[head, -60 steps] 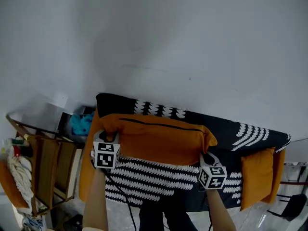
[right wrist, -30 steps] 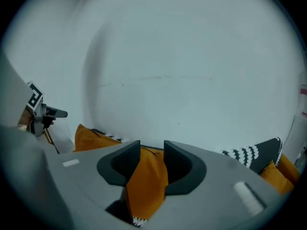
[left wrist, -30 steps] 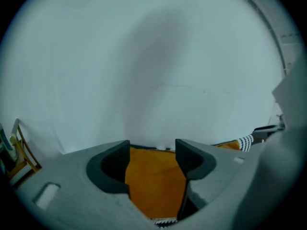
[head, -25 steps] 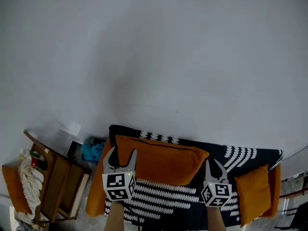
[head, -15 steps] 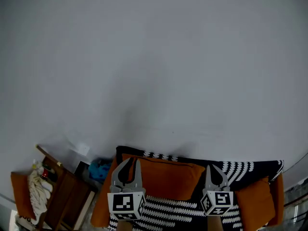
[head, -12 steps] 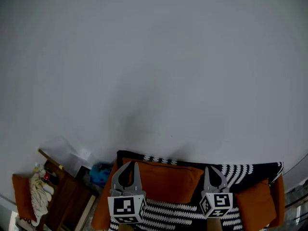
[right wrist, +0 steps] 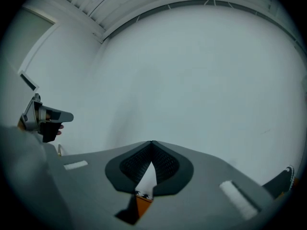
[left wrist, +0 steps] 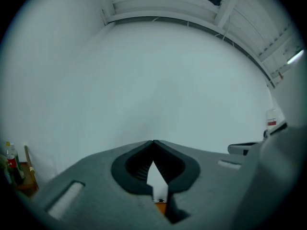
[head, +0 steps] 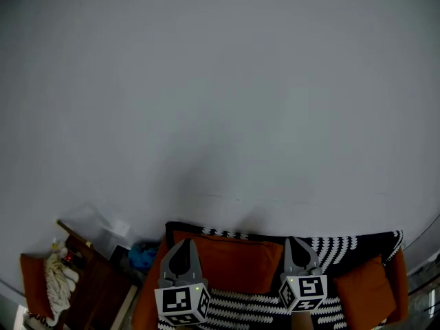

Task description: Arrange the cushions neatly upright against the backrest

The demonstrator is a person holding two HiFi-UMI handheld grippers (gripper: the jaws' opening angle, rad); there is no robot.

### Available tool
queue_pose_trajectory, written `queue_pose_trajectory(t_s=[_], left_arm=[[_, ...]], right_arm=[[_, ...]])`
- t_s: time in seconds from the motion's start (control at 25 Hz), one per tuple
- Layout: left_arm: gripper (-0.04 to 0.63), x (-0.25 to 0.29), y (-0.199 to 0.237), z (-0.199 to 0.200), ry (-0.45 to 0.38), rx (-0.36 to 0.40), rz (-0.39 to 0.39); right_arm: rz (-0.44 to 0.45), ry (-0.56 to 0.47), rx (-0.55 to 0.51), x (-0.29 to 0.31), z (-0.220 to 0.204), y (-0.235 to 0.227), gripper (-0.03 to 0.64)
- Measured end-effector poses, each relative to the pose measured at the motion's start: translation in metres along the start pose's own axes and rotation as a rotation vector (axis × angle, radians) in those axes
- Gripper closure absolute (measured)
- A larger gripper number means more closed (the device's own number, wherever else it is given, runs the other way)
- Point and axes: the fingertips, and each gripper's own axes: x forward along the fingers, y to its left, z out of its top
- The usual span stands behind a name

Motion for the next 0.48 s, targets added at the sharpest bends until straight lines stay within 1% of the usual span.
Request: queue_pose_trajectory(t_s=[0.24,0.48], left_arm=[[0.593,-0.0041,-0.0051,-0.0001,0.009,0.022,-0.005],[0.594,-0.0018,-0.0058,-0.004,0.022,0.019,0.003]], right_arm=[[0.009,-0.001,0.005,-0.0017,0.0019,0.0012,0.607],[0.005,-0.006,-0.001,-0.0013,0.0021,-0.0028,0.607]])
